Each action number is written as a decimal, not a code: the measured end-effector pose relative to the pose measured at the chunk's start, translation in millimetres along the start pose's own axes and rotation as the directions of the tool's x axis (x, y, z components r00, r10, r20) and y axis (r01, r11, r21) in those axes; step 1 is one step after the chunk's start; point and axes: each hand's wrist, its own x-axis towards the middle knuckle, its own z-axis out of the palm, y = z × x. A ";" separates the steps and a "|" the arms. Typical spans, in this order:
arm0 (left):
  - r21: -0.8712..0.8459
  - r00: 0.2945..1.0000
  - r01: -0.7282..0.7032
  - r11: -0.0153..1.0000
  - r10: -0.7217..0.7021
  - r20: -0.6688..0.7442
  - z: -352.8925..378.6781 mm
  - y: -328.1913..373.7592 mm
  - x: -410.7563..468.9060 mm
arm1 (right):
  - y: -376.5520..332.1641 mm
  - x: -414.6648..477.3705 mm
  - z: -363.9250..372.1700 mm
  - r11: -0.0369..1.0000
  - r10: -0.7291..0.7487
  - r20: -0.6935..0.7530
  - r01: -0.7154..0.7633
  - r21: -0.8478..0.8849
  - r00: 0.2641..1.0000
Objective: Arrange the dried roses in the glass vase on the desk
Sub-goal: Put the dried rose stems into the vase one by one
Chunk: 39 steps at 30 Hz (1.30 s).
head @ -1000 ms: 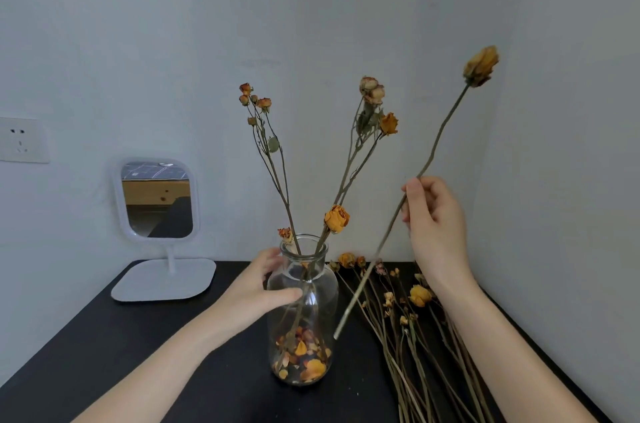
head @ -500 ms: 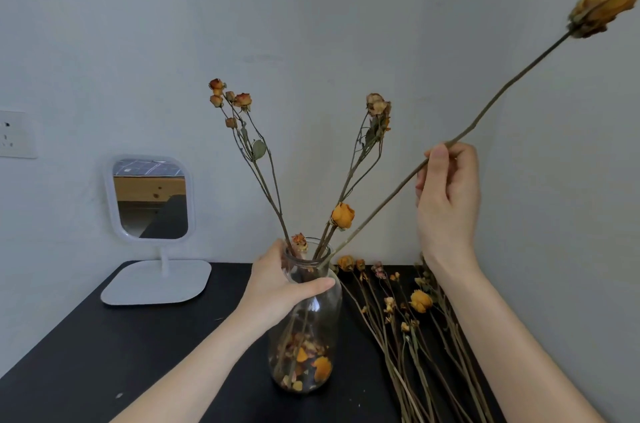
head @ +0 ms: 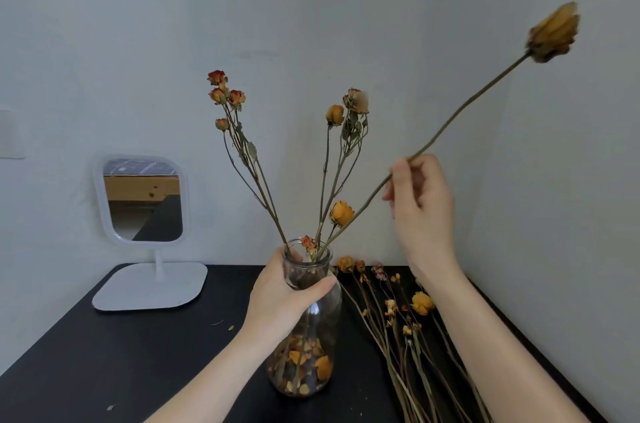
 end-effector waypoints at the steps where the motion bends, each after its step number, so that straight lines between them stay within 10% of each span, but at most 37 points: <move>1: -0.004 1.000 0.001 1.000 -0.001 0.001 -0.3 0.2 -0.2 | 1.6 -2.7 2.8 1.000 0.007 0.056 -0.005 -0.028 0.998; 12: 0.026 0.999 -0.011 1.000 0.012 -0.042 1.0 1.8 -2.1 | 16.3 -28.0 19.5 0.950 0.220 0.412 -0.097 -0.298 0.884; 19: 0.006 0.999 -0.026 1.000 0.026 -0.044 -0.3 2.0 -2.7 | 10.7 -23.1 7.6 0.935 0.314 0.357 -0.352 0.047 0.880; 39: 0.028 0.993 -0.100 0.995 0.101 -0.055 3.5 0.2 2.5 | 21.1 -46.3 26.0 0.952 0.306 0.468 -0.280 -0.125 0.829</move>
